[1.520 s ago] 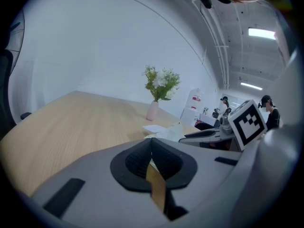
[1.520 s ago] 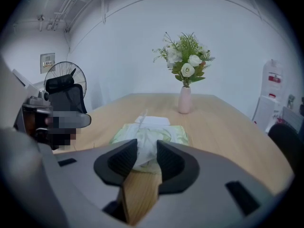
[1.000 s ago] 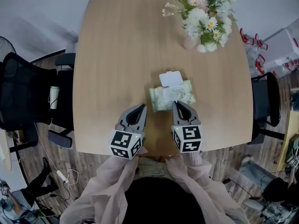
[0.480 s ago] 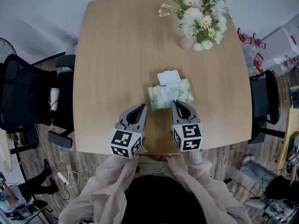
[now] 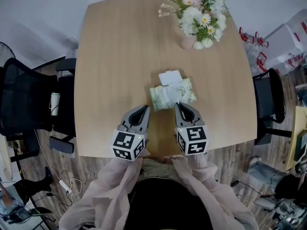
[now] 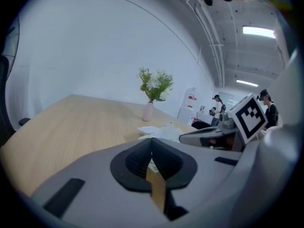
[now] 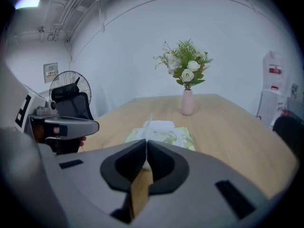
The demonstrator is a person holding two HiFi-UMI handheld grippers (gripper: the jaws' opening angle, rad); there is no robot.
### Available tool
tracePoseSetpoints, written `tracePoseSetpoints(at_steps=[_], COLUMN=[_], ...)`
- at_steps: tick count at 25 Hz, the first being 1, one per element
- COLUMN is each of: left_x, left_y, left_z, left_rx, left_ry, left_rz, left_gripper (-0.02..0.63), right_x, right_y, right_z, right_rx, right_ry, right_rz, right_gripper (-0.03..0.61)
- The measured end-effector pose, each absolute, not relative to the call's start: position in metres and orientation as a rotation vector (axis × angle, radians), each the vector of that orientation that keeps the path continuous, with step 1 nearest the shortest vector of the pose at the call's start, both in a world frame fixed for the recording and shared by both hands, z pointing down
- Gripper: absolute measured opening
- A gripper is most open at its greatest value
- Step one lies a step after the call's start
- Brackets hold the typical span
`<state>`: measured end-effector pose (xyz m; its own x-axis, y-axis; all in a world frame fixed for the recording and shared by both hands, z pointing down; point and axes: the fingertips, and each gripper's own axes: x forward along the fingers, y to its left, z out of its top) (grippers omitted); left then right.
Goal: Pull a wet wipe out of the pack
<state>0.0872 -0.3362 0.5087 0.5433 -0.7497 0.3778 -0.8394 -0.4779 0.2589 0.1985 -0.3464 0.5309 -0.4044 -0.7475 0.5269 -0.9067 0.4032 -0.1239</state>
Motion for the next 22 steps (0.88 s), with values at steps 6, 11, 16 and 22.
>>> tracePoseSetpoints(at_steps=[6,11,16,22], left_x=[0.085,0.081,0.077,0.075], left_y=[-0.334,-0.331,-0.327,-0.32], left_z=[0.505,0.501,0.496,0.493], left_rx=[2.379,2.393,2.396,2.399], left_ry=[-1.297,-1.315,-1.329,-1.34], left_rz=[0.283,0.281,0.265,0.26], left_gripper=[0.011,0.011,0.011,0.011], right_x=[0.198,0.195,0.194,0.195], right_y=[-0.343,-0.34,-0.334,-0.326], right_z=[0.524,0.517,0.515,0.512], right_rx=[1.431,1.437,1.438,1.45], right_ry=[-2.277,-2.295,-2.293,-2.293], right_rz=[0.549,0.558,0.544,0.533], right_gripper=[0.017,0.017,0.017,0.017])
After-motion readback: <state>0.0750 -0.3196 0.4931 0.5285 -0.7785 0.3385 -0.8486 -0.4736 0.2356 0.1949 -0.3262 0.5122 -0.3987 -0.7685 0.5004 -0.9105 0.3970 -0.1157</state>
